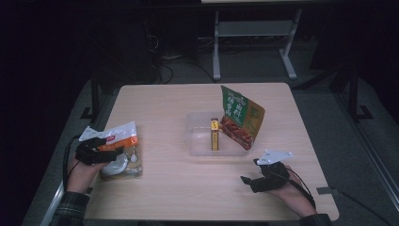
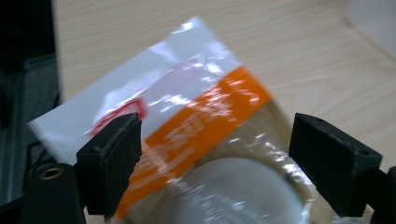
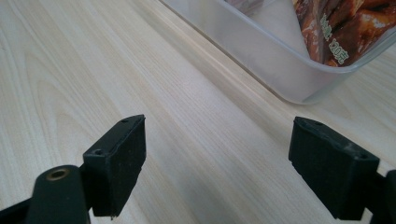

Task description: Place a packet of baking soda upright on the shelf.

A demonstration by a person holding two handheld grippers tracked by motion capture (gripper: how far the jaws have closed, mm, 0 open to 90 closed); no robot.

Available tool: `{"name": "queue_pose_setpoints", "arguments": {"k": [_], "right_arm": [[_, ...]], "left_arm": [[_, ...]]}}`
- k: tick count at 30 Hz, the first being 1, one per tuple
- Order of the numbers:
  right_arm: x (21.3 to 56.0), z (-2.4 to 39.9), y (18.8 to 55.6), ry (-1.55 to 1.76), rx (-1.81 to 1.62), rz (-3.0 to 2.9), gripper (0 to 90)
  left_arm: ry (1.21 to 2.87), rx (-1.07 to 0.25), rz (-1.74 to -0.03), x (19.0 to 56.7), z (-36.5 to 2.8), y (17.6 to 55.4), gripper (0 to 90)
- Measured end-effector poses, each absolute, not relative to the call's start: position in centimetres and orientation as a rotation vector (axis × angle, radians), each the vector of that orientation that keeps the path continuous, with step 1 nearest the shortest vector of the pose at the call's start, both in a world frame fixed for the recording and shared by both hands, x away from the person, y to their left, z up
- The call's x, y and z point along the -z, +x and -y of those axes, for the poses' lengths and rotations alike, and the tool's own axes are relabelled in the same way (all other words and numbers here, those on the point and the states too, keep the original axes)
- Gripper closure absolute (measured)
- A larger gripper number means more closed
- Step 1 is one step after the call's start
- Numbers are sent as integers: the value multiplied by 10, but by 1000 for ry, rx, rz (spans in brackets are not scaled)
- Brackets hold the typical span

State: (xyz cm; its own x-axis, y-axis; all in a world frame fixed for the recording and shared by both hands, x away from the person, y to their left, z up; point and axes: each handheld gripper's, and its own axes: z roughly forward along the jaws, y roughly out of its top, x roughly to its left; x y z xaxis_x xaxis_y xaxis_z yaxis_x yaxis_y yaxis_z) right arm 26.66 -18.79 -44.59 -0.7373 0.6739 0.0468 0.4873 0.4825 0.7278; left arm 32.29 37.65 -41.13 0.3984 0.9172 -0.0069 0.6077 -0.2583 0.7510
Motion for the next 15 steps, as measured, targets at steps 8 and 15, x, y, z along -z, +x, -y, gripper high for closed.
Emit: {"name": "queue_pose_setpoints", "arguments": {"k": [8, 15], "right_arm": [[446, 187, 267, 989, -1096, -2490, 187], [446, 187, 267, 989, -1092, -2486, 189]], "left_arm": [[1958, -551, -1471, 428, -402, 324, 157], [2019, -472, -1524, 442, -398, 328, 151]]}}
